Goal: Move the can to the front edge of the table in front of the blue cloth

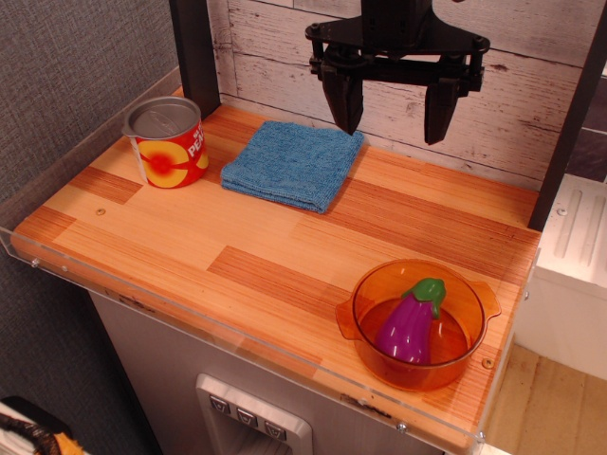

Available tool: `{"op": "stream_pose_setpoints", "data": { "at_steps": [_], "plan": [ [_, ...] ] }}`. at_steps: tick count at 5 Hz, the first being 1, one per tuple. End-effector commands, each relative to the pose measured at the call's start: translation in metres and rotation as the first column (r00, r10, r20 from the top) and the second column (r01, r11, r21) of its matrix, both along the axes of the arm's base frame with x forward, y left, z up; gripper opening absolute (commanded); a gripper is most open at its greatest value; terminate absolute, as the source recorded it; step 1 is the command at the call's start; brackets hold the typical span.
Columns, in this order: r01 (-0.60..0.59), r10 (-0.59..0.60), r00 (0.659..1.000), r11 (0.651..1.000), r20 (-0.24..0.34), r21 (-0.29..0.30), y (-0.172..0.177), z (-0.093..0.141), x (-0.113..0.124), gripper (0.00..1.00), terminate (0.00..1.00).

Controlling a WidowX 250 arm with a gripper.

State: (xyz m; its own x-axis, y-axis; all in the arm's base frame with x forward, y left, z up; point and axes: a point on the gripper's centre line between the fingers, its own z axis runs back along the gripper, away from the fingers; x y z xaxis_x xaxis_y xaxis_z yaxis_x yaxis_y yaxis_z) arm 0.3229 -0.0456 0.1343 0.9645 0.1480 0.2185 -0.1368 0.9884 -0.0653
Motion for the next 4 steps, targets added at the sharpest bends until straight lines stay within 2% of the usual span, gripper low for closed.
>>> {"op": "stream_pose_setpoints", "data": {
  "at_steps": [1,2,3,4],
  "plan": [
    [0.000,0.000,1.000,1.000,0.000,0.000,0.000,0.000,0.000,1.00,0.00],
    [0.020,-0.020,0.999,1.000,0.025,0.008,0.024,-0.001,0.010,1.00,0.00],
    [0.029,-0.033,0.997,0.998,0.074,0.051,0.055,-0.005,0.023,1.00,0.00],
    [0.029,-0.036,0.997,0.994,0.074,0.102,0.088,-0.008,0.037,1.00,0.00]
  ]
}}
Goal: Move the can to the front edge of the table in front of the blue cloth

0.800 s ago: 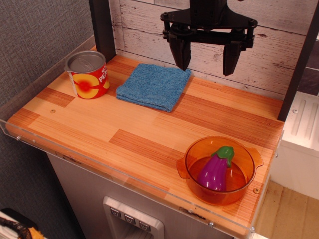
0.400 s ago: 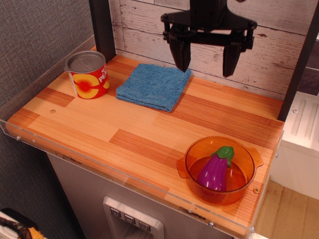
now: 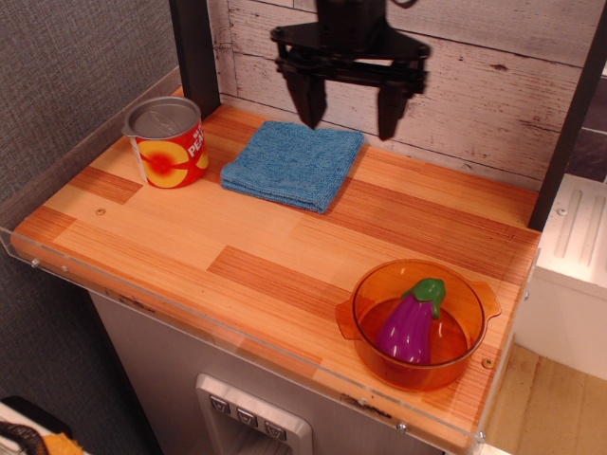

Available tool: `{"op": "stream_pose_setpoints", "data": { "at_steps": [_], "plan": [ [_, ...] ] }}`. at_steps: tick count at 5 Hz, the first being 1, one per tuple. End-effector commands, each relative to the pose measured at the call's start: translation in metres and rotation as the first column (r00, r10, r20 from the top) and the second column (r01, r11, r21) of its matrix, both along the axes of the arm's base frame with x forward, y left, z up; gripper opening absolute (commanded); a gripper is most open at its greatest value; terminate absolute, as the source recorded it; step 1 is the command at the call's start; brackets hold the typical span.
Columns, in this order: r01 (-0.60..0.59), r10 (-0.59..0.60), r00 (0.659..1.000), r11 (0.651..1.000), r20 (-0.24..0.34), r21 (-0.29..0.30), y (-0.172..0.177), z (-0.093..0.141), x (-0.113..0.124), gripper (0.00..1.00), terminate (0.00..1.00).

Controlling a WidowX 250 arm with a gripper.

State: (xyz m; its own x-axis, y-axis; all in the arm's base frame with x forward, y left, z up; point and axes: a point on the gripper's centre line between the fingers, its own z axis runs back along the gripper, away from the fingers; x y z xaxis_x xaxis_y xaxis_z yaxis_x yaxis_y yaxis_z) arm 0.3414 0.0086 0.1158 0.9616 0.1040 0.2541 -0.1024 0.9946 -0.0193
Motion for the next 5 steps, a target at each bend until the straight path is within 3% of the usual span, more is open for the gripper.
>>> {"op": "stream_pose_setpoints", "data": {
  "at_steps": [1,2,3,5],
  "plan": [
    [0.086,-0.090,0.988,0.996,0.124,0.036,0.076,0.003,0.045,1.00,0.00],
    [0.125,-0.130,0.982,0.991,0.135,0.042,0.098,0.000,0.061,1.00,0.00],
    [0.103,-0.112,0.987,0.991,0.111,0.084,0.116,-0.006,0.066,1.00,0.00],
    [0.136,-0.143,0.989,0.980,0.043,0.144,0.144,-0.031,0.059,1.00,0.00]
  ]
}}
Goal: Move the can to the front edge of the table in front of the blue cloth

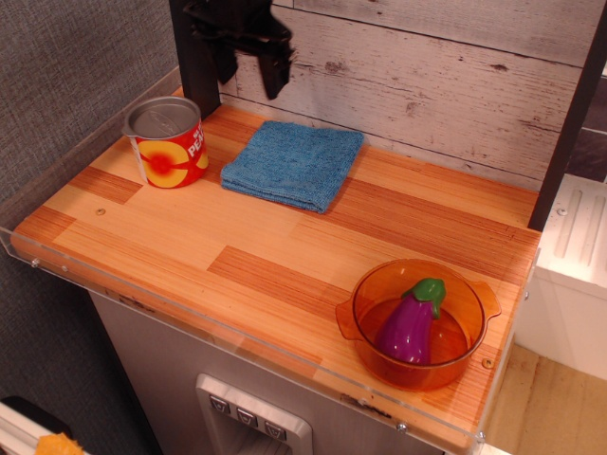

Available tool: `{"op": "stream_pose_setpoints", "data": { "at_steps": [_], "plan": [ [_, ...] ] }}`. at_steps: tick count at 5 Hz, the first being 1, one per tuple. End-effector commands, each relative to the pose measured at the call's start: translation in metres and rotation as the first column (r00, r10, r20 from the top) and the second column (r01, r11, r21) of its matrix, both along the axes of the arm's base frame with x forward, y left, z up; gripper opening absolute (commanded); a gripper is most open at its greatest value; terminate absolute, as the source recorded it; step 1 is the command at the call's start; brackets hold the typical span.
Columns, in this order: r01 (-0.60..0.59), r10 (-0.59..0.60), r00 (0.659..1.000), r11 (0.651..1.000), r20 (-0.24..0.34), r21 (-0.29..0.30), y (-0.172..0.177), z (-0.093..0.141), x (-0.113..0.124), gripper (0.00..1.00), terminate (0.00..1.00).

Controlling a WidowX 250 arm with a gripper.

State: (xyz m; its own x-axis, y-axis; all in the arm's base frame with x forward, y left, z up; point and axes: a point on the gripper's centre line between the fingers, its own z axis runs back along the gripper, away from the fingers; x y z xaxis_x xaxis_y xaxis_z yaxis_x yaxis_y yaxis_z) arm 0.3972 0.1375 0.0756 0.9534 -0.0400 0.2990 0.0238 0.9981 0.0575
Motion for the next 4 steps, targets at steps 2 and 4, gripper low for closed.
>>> {"op": "stream_pose_setpoints", "data": {
  "at_steps": [2,4],
  "plan": [
    [-0.007,0.009,0.999,0.998,-0.037,0.069,0.033,-0.006,-0.009,1.00,0.00],
    [-0.011,0.018,0.996,0.997,-0.083,0.080,0.032,-0.011,-0.029,1.00,0.00]
  ]
}}
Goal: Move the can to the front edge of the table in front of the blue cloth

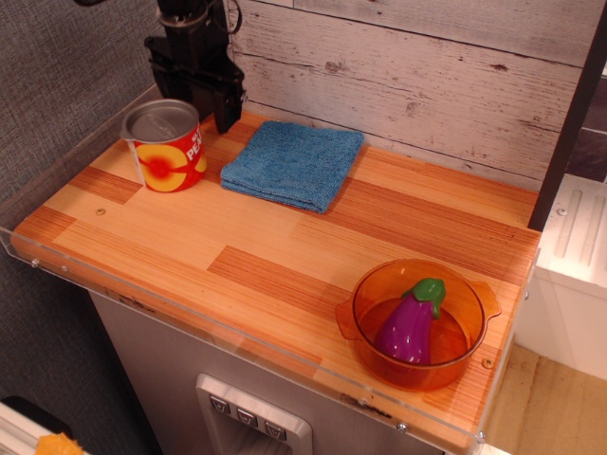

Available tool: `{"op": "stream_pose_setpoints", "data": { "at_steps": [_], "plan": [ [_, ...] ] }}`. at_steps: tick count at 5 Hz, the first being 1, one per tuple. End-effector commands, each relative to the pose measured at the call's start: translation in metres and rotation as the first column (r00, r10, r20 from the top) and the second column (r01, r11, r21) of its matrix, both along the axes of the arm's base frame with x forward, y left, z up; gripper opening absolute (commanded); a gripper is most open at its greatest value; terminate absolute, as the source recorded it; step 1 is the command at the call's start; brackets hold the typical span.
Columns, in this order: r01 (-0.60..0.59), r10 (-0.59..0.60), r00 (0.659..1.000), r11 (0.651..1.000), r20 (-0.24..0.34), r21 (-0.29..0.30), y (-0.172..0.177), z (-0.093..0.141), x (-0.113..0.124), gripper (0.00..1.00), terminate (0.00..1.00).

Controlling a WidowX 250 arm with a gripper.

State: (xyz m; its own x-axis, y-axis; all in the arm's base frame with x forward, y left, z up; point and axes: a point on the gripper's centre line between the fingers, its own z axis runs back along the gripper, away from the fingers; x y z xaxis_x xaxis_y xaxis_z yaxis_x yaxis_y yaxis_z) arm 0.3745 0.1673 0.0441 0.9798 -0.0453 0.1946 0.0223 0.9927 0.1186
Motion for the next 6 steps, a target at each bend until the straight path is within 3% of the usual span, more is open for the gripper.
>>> {"op": "stream_pose_setpoints", "data": {
  "at_steps": [1,2,4,6],
  "plan": [
    [-0.015,0.015,1.000,1.000,-0.015,0.018,-0.002,0.022,-0.020,1.00,0.00],
    [-0.043,0.043,0.999,0.999,-0.033,-0.008,0.000,0.029,-0.044,1.00,0.00],
    [-0.150,0.151,0.983,0.988,-0.103,0.021,-0.001,0.025,-0.080,1.00,0.00],
    [-0.149,0.147,0.985,0.989,-0.089,-0.012,-0.019,0.023,-0.101,1.00,0.00]
  ]
}}
